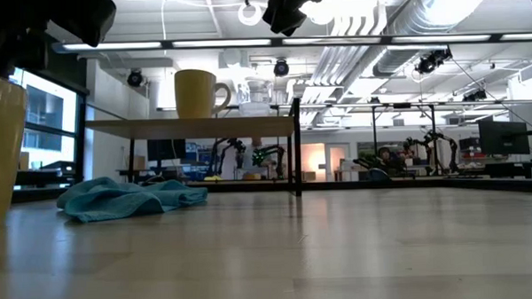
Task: Stack small to large cups/mugs on shelf
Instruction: Put the white mug on the shelf
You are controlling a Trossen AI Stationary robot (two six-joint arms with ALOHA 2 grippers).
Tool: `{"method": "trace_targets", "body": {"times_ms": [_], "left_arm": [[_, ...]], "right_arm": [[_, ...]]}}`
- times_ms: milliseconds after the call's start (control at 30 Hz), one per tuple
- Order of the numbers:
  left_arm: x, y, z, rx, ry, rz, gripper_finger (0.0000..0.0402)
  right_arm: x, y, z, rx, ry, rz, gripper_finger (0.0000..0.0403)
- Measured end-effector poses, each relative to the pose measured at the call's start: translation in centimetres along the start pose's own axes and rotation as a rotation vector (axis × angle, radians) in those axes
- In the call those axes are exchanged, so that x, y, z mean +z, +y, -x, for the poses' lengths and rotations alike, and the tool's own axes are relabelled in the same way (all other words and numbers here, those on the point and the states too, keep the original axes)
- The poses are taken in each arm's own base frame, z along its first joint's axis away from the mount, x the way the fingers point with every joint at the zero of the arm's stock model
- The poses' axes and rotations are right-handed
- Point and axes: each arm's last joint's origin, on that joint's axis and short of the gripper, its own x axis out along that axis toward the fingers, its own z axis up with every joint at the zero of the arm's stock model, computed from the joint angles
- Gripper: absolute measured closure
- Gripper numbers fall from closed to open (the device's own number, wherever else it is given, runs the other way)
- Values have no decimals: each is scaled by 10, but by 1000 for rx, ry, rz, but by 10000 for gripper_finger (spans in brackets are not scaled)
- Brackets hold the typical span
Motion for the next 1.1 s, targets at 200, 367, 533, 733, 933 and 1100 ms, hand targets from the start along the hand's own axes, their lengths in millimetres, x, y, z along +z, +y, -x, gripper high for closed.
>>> {"method": "trace_targets", "body": {"times_ms": [200,367,533,733,933,1100], "left_arm": [[-1,3,0,38,-10,-4,374],[-1,4,1,52,-12,-25,383],[-1,5,1,63,-14,-46,394],[-3,10,7,156,-15,-78,398],[-5,13,27,238,-29,-123,399],[-5,10,35,216,-24,-130,399]], "right_arm": [[0,0,0,0,0,0,222],[0,0,0,0,0,0,222],[0,0,0,0,0,2,222],[0,0,0,0,0,3,222],[0,0,0,0,-1,4,222],[0,0,0,-2,-3,3,222]]}}
